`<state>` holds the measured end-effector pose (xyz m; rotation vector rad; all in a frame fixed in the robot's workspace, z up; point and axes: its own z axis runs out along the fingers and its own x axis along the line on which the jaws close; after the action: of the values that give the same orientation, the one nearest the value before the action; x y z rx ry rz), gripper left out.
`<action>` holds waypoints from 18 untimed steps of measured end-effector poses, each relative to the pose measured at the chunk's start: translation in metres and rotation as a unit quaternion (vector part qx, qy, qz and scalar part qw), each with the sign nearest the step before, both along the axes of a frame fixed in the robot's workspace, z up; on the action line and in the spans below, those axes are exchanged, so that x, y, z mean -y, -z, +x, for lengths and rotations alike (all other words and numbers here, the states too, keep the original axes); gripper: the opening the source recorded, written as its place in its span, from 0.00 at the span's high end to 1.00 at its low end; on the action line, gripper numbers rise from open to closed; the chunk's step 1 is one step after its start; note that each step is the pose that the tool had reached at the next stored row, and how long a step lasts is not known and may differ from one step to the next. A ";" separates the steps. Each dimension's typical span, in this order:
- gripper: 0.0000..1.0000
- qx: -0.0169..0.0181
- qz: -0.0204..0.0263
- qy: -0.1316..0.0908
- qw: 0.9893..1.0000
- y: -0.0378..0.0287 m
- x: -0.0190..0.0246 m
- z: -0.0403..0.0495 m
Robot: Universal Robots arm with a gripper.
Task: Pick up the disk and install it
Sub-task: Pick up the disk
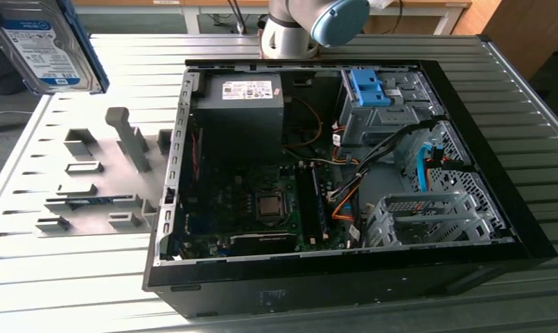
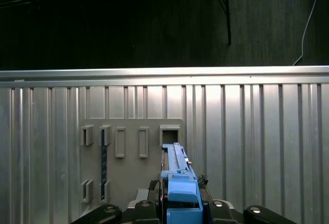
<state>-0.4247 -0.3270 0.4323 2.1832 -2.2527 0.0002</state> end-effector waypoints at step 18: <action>0.64 0.000 0.000 0.000 1.000 -0.0055 0.0000 0.0000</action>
<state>-0.4247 -0.3270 0.4378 2.1832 -2.2526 0.0002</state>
